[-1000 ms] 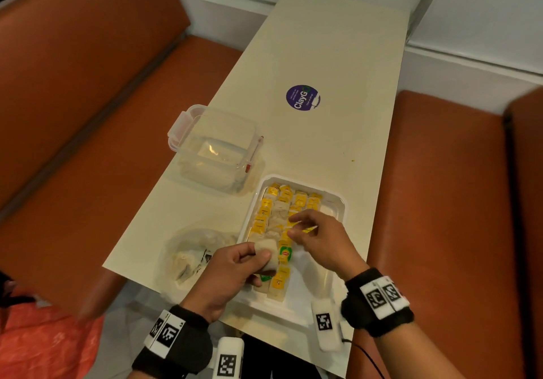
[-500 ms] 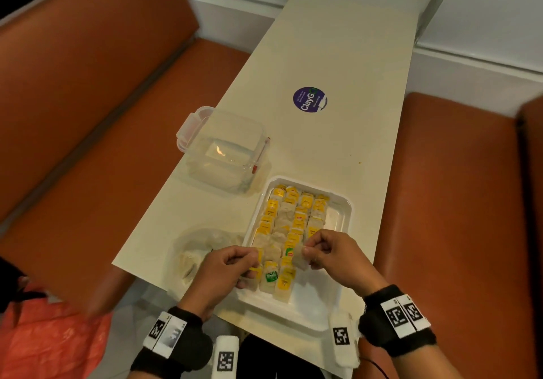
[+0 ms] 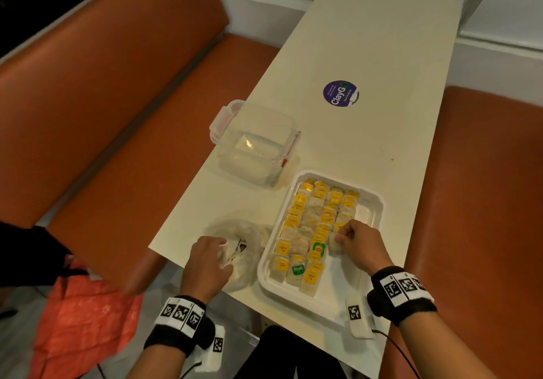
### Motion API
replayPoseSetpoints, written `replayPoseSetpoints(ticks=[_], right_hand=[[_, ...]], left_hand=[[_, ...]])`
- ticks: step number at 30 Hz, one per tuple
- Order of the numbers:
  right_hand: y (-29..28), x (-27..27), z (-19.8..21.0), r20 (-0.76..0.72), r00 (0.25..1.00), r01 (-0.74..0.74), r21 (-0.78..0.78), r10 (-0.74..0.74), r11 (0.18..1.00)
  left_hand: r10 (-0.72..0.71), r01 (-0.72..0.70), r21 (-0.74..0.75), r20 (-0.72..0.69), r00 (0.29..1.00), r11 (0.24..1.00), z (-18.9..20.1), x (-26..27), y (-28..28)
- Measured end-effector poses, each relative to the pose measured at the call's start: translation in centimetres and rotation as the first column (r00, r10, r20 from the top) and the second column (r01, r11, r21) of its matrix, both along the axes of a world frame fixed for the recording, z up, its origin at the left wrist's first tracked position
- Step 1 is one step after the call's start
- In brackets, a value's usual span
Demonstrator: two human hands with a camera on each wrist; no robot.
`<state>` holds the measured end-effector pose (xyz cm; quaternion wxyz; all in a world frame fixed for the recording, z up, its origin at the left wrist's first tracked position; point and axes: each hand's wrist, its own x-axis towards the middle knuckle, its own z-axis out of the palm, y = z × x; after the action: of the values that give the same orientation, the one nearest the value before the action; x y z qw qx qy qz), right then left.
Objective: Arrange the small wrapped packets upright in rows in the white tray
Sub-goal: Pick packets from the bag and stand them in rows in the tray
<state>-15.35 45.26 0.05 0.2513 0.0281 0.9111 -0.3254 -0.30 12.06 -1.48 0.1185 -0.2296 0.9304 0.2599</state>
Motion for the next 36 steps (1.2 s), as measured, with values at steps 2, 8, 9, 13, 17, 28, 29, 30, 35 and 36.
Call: replayPoseSetpoints(ticks=[2, 8, 9, 13, 17, 28, 29, 30, 35, 36], right_hand=[[-0.3, -0.2, -0.2, -0.016, 0.999, 0.042, 0.008, -0.042, 0.999], [-0.9, -0.4, -0.6, -0.05, 0.993, 0.105, 0.062, -0.102, 0.992], [-0.9, -0.3, -0.7, -0.059, 0.993, 0.108, 0.066, -0.104, 0.992], [-1.0, 0.1, -0.4, -0.088, 0.989, 0.126, 0.089, -0.119, 0.988], [-1.2, 0.7, 1.1, -0.13, 0.987, 0.112, 0.094, -0.099, 0.989], [-11.7, 5.9, 7.0, -0.293, 0.856, -0.502, -0.277, 0.426, 0.819], [-13.3, 6.6, 6.7, -0.272, 0.817, -0.573, -0.285, 0.509, 0.768], [-15.0, 7.2, 6.4, -0.241, 0.776, -0.631, -0.271, 0.583, 0.727], [-21.2, 8.1, 2.7, -0.038, 0.712, -0.702, -0.071, 0.701, 0.709], [-21.8, 7.9, 2.0, -0.002, 0.721, -0.692, -0.052, 0.693, 0.72]], left_hand=[[-0.045, 0.049, -0.058, 0.061, 0.997, 0.997, -0.4, -0.2, 0.3], [-0.016, 0.029, -0.155, 0.089, 0.996, 0.988, -0.8, -0.9, 1.2], [-0.015, 0.027, -0.173, 0.071, 0.997, 0.985, -1.0, -0.9, 1.2], [0.01, -0.001, -0.2, 0.046, 0.999, 0.98, -1.6, -0.8, 1.3], [0.077, -0.067, -0.178, 0.051, 0.996, 0.982, -1.4, -1.4, 1.1], [0.094, -0.091, -0.054, 0.047, 0.994, 0.994, -1.0, -1.0, -0.4], [0.097, -0.096, -0.029, 0.041, 0.994, 0.995, -1.0, -0.8, -0.5], [0.102, -0.102, -0.004, 0.03, 0.994, 0.995, -1.0, -0.6, -0.6], [0.201, -0.196, 0.051, -0.133, 0.971, 0.979, -0.5, 0.6, -1.4], [0.234, -0.232, 0.034, -0.162, 0.959, 0.972, -0.2, 0.7, -1.5]])
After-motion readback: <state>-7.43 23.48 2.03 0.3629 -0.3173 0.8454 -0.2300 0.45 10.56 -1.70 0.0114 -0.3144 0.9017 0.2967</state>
